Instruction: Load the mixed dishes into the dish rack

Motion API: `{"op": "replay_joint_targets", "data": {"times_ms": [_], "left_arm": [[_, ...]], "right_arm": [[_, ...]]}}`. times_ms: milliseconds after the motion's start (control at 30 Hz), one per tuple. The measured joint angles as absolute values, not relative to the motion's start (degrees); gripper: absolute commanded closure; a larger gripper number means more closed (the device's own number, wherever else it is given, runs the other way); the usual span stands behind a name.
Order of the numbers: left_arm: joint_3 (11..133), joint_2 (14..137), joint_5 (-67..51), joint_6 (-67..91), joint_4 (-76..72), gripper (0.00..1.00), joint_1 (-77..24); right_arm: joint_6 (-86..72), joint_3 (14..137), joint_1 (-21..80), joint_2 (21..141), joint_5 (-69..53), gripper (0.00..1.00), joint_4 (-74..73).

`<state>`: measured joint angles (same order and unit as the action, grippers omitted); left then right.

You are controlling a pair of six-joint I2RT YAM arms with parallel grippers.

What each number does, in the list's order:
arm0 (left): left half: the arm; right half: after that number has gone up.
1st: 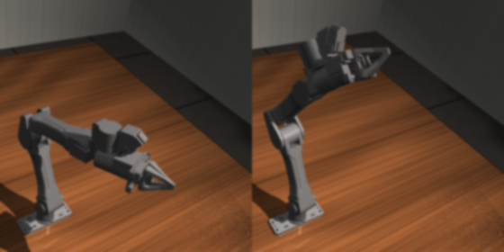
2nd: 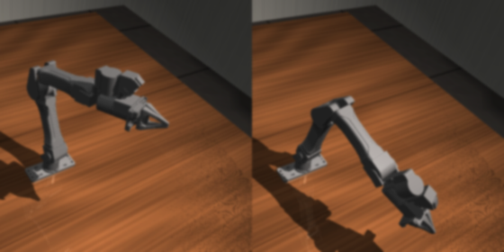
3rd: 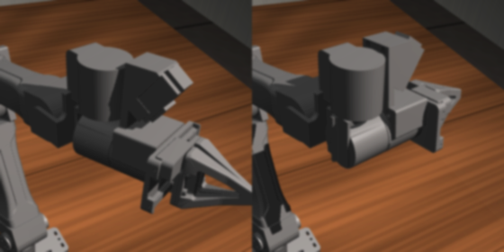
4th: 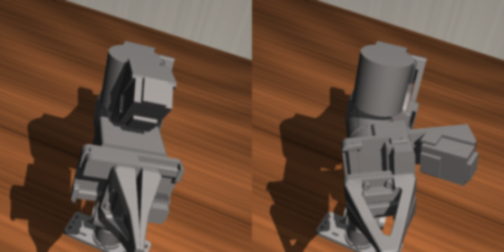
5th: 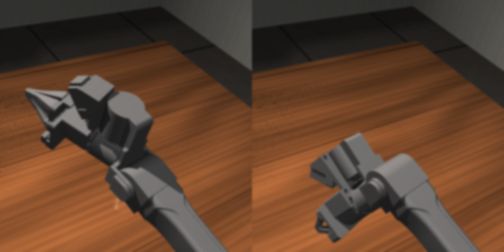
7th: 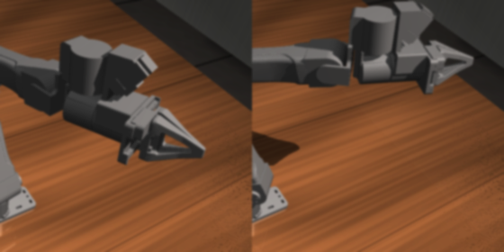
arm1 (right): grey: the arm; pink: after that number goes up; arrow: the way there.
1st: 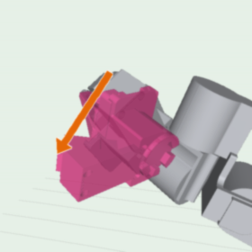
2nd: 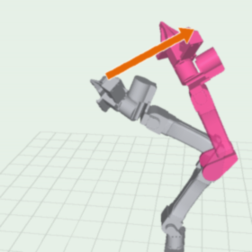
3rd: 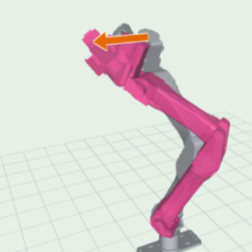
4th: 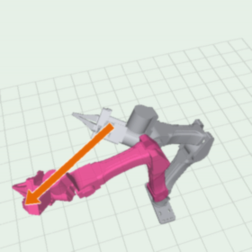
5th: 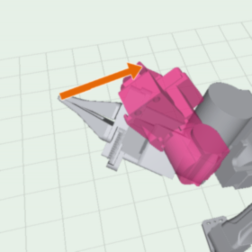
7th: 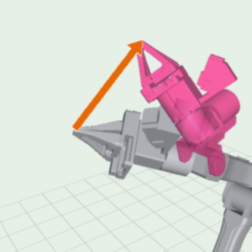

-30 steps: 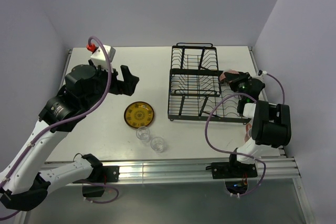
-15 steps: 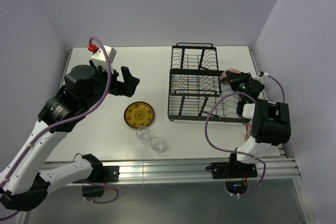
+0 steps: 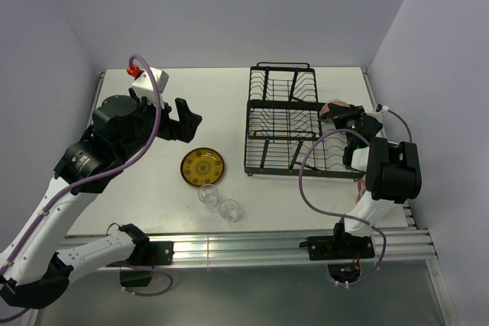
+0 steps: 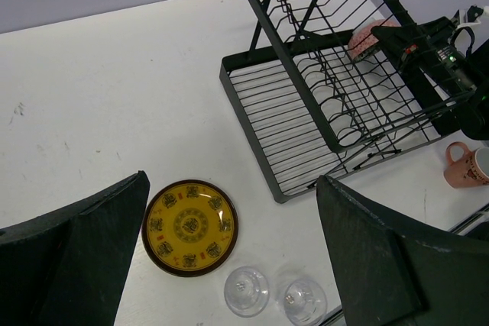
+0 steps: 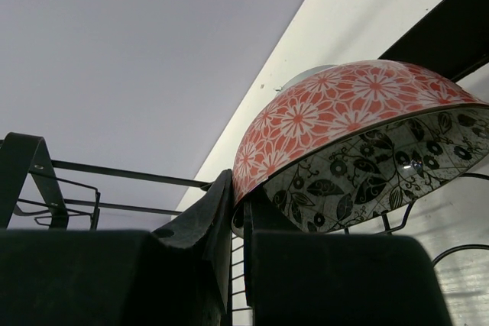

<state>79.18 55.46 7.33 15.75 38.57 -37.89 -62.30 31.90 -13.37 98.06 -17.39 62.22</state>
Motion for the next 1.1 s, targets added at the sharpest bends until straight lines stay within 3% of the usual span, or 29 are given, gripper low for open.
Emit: {"op": "replay_joint_targets", "data": {"times_ms": [1100], "left_arm": [[78.8, 55.2, 6.7, 15.8, 38.9, 0.02, -37.5]], "right_arm": [[-61.4, 31.1, -13.4, 100.7, -17.5, 1.0, 64.3]]}}
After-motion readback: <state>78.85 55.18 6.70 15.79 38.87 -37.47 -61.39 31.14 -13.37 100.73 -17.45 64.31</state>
